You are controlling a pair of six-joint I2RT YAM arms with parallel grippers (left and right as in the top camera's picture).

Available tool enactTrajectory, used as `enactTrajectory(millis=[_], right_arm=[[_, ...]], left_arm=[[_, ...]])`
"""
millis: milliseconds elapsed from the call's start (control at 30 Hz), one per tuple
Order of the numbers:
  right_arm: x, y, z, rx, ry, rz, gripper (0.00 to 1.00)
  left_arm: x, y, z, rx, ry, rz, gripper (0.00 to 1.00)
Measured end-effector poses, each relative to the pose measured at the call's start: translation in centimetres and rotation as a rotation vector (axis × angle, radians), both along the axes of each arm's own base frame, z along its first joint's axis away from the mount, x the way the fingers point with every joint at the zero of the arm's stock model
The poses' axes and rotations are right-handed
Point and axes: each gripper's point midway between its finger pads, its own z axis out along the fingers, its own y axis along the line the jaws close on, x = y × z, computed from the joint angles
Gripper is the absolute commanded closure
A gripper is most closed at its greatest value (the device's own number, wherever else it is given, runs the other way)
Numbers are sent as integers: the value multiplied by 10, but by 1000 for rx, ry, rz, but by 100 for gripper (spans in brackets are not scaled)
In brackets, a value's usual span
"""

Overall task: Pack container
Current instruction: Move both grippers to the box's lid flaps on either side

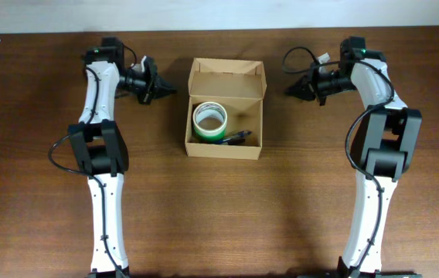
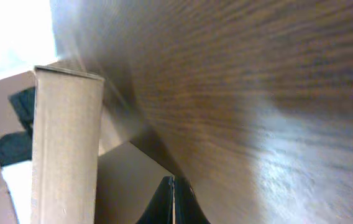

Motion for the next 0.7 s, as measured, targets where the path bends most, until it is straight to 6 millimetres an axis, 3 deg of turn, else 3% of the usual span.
enactTrajectory(millis=[300, 700], right_arm=[[9, 15, -15, 106, 59, -40, 96], [8, 68, -9, 142, 63, 25, 96]], left_arm=[[5, -10, 4, -23, 14, 19, 97], [-4, -52, 4, -25, 34, -42, 98]])
